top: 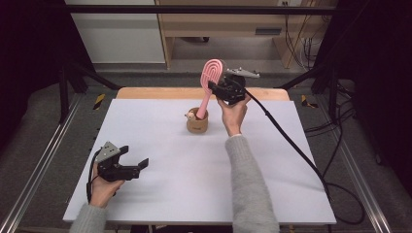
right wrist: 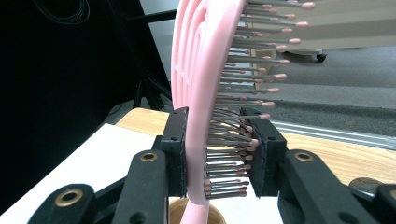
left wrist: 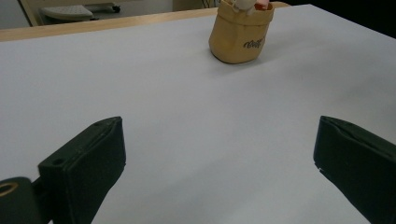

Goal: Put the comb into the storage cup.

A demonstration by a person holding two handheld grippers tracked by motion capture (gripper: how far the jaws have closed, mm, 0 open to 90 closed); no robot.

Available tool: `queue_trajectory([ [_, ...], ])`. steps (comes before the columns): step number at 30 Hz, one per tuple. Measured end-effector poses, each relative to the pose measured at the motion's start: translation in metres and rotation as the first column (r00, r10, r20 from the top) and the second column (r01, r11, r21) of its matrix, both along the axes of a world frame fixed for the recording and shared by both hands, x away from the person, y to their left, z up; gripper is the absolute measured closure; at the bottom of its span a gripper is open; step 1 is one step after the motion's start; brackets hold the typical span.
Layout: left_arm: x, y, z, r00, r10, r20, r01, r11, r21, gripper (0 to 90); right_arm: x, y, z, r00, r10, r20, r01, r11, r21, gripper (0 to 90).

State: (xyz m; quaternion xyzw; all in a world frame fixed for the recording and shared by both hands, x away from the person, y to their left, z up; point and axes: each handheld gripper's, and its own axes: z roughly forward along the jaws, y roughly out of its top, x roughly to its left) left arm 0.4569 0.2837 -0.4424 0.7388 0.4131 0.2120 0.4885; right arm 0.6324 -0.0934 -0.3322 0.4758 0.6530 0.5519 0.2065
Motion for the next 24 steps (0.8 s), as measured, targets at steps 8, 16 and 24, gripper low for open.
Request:
queue_trajectory([
  [8, 0.000, 0.000, 0.000, 1.0000, -0.001, -0.001, 0.001, 1.0000, 0.000, 2.3, 0.001, 0.003, -0.005, 1.0000, -0.004, -0.007, 0.004, 1.000, -0.010, 64.5],
  [16, 0.000, 0.000, 0.000, 1.0000, -0.001, -0.001, 0.001, 1.0000, 0.001, 2.3, 0.002, 0.007, -0.010, 0.9997, -0.010, -0.022, 0.010, 1.000, -0.020, 64.5],
  [24, 0.000, -0.001, 0.000, 1.0000, -0.002, -0.001, 0.002, 1.0000, 0.002, 2.3, 0.003, 0.011, -0.016, 0.9993, -0.013, -0.036, 0.012, 1.000, -0.024, 64.5],
])
